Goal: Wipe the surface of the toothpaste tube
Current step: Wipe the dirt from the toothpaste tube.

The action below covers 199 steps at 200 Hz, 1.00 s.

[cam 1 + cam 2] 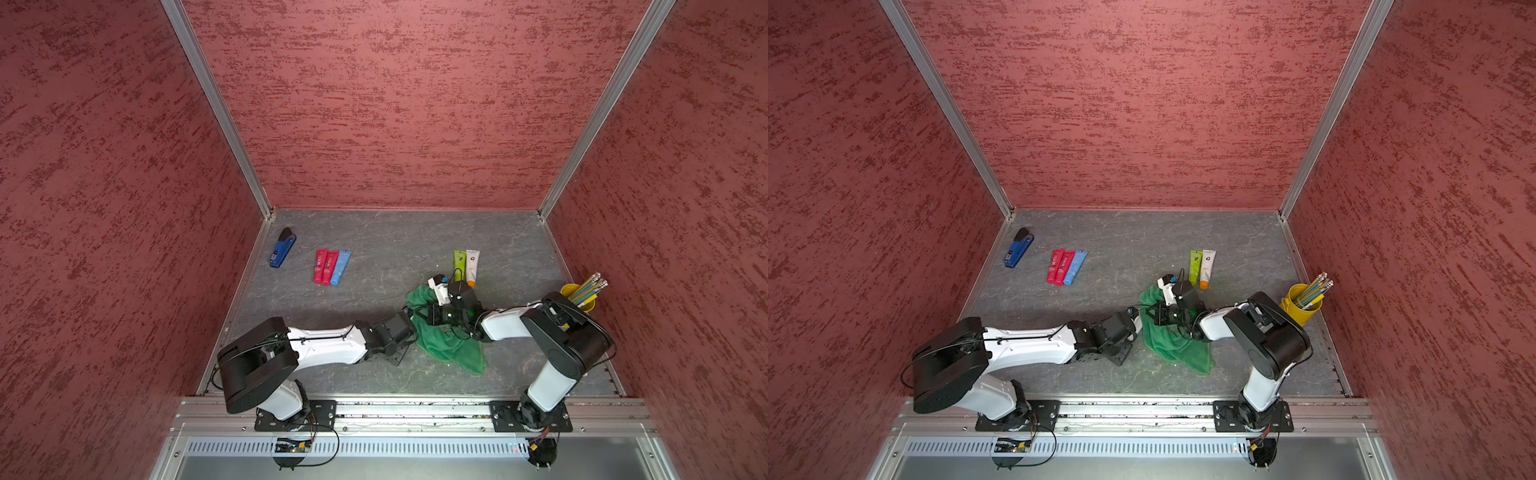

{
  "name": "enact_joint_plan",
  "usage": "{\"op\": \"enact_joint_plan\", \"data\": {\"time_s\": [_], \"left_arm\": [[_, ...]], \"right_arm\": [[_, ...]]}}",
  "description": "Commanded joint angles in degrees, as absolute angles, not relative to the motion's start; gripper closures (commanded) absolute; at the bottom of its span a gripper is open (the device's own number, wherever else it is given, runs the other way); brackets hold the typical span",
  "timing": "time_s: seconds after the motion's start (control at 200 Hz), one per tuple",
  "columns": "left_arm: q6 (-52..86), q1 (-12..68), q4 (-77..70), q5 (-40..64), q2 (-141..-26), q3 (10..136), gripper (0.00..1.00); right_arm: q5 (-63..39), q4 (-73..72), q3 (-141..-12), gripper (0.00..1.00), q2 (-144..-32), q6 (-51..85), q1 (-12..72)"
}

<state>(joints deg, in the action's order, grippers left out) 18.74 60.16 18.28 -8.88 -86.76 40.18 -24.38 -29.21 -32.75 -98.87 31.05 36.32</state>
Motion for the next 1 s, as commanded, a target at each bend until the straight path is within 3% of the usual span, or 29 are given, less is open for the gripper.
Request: {"op": "enact_joint_plan", "data": {"time_s": [0.0,0.165,0.576,0.832,0.992], "left_arm": [[17.77,60.73,15.73,-7.38,-87.30,41.43,0.92],[17.82,60.73,15.73,-7.47,-86.69,41.14,0.92],[18.66,60.49,15.25,-7.40,-83.82,39.21,0.94],[19.81,56.25,15.88,-6.46,-83.03,38.75,0.94],[19.27,51.90,17.98,-6.77,-82.88,40.95,0.94]], "right_arm": [[-29.09,-27.82,-32.52,1.00,-101.30,31.01,40.89],[-30.57,-30.11,-28.86,1.00,-99.36,33.16,43.33],[-9.85,-21.88,-29.38,1.00,-97.28,31.96,31.53],[-10.81,-13.54,-24.71,1.00,-83.60,31.32,31.72],[-11.08,-4.09,-19.11,1.00,-68.96,29.05,31.81]]}}
